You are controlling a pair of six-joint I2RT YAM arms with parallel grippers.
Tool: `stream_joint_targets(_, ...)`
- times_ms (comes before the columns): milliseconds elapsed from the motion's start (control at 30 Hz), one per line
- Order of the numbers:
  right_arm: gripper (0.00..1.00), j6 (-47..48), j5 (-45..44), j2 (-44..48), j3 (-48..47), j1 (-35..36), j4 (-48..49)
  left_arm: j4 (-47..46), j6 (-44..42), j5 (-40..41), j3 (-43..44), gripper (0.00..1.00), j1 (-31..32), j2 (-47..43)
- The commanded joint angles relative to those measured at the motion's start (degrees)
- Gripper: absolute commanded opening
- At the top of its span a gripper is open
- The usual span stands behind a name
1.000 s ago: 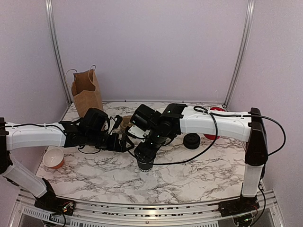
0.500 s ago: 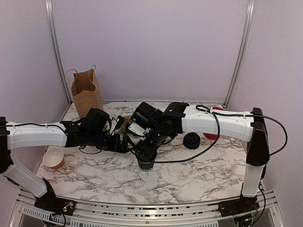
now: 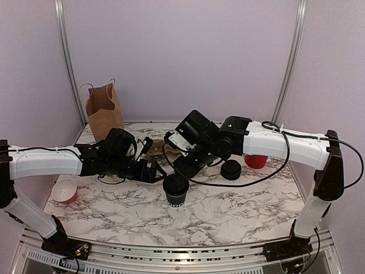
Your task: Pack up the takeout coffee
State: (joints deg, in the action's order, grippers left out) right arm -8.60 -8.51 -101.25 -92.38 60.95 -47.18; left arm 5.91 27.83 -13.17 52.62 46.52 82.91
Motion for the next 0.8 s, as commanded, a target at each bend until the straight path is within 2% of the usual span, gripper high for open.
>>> stream_joint_targets(0,0.5,-1.77,2.86,0.49,1.5,-0.14,4.07,1.41,-0.08,2.39,0.4,0.93,0.32,0.0)
stream_joint_targets(300,0.38,-2.57,5.06,-1.95,3.05,0.69,7.27,1.79,0.29,2.05,0.77,0.68,0.32,0.31)
stream_joint_targets(400,0.34,-3.01,5.13,-2.89,3.42,1.01,7.36,2.06,0.31,1.35,1.52,0.53,0.32,0.09)
stream_joint_targets(633,0.27,-3.72,5.42,-3.4,6.02,1.01,8.74,2.0,0.96,-1.4,3.45,0.09,0.4,0.41)
stream_joint_targets(700,0.26,-3.9,5.47,-3.73,6.49,0.97,8.77,1.97,1.11,-2.02,3.98,0.0,0.41,0.84)
stream_joint_targets(767,0.25,-4.09,5.44,-3.94,6.87,1.01,8.78,1.92,1.33,-2.57,4.36,0.0,0.54,0.98)
